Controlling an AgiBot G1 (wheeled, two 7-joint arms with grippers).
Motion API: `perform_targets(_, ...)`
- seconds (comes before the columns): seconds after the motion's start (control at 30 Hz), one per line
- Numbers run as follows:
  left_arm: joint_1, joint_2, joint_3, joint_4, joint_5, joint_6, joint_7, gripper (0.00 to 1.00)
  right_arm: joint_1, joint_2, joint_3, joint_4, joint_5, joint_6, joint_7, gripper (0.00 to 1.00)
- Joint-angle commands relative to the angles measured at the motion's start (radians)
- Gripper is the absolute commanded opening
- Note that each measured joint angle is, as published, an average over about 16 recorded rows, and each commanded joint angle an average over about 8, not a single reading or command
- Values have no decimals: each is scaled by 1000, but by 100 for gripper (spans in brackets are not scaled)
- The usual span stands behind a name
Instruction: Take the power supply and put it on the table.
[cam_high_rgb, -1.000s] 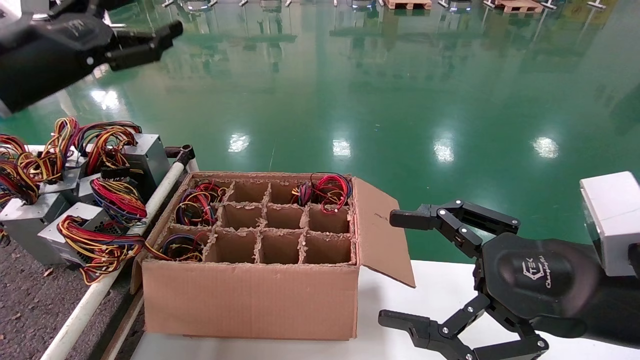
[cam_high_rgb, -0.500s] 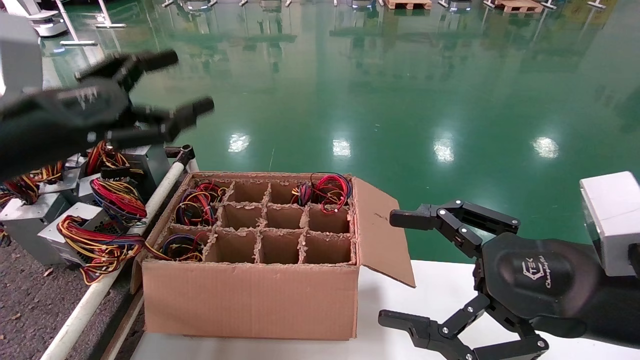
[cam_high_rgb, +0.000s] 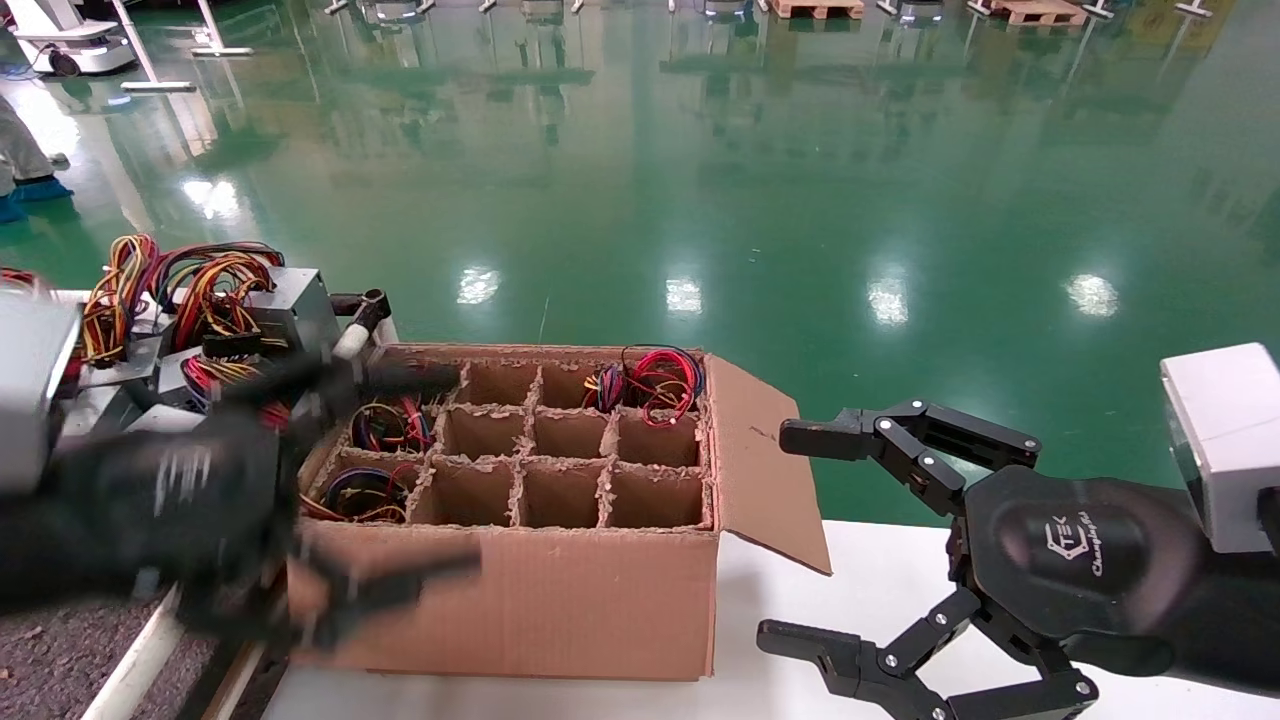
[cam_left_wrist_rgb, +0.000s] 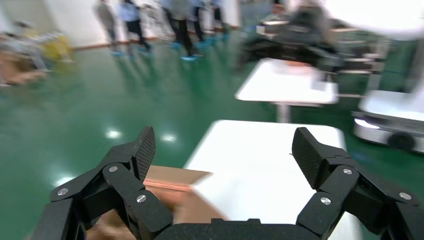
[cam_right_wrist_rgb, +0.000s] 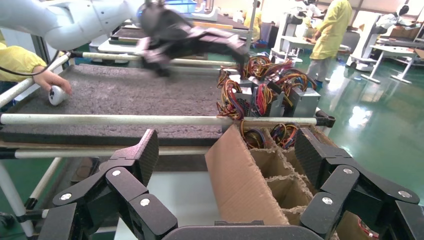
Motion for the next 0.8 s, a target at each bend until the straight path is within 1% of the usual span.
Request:
perform_targets(0.03, 32, -19, -1, -46, -15, 29, -26, 100, 0, 0, 0, 0, 0, 0, 0, 100)
perform_targets(0.23, 72, -42, -2, -105, -35, 65, -49, 100, 0, 0, 0, 0, 0, 0, 0, 100)
perform_targets(0.8, 50, -29, -3, -71, -25, 45, -38, 100, 0, 0, 0, 0, 0, 0, 0, 100)
